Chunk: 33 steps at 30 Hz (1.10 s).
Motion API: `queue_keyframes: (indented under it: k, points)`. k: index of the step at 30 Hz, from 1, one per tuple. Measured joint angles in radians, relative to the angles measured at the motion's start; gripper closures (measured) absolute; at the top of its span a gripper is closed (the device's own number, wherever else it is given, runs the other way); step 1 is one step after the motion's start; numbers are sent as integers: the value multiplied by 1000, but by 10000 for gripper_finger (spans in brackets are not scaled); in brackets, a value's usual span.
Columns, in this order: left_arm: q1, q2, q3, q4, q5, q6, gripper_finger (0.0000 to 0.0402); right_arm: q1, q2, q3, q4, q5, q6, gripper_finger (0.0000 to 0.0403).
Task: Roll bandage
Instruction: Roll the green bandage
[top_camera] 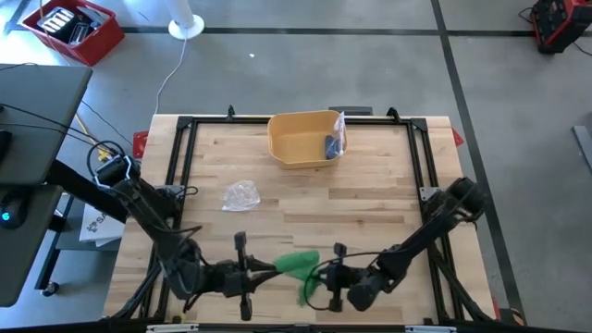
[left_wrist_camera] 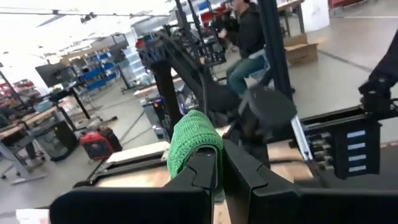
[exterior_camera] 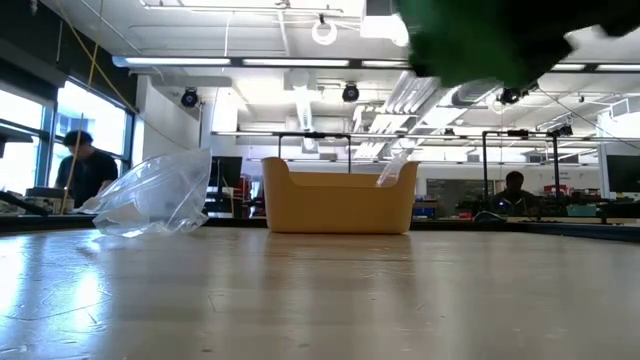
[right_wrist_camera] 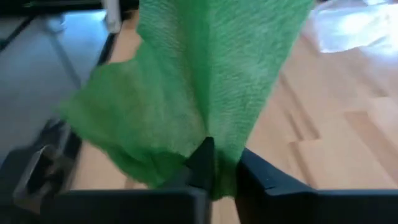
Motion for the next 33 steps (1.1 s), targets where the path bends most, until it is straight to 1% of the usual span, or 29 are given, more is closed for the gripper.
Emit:
queue_keyframes:
  k: [2,6,7,9,10,11,14,16,17,18,19,23,25,27,30,32,33]
  points:
    - [7,12,-1,-2,28,-22,392,14,-42,0,-107,-51,31,335]
    - [21,20,-1,5,85,-30,392,38,-161,0,-368,-158,162,276]
    - [28,20,-1,5,99,-34,392,46,-196,0,-426,-175,207,265]
    - [42,20,-3,0,136,-43,392,65,-254,0,-494,-171,268,248]
    - [49,20,-12,3,157,-51,392,81,-277,0,-492,-145,257,243]
    - [58,20,-26,18,176,-60,392,102,-290,0,-474,-96,211,240]
    - [77,20,-98,122,206,-76,392,184,-299,0,-390,109,37,240]
    - [89,20,-154,224,227,-75,392,238,-296,0,-357,248,21,245]
    - [93,20,-185,272,238,-76,392,258,-293,0,-341,287,28,247]
    - [98,20,-218,323,242,-77,392,277,-290,0,-339,305,39,249]
    - [104,20,-252,375,244,-77,392,294,-288,0,-350,300,64,250]
    - [128,19,-355,615,257,-35,392,321,-279,0,-407,235,241,251]
    - [143,18,-386,699,289,-8,392,306,-261,0,-386,249,242,251]
    - [157,18,-398,728,335,14,392,285,-251,-1,-325,296,149,251]
    - [167,18,-399,726,408,14,392,266,-251,0,-188,441,-27,251]
    - [170,18,-399,716,430,2,392,262,-252,0,-75,521,-172,251]
    - [170,18,-399,716,434,1,392,261,-254,0,-5,544,-260,251]
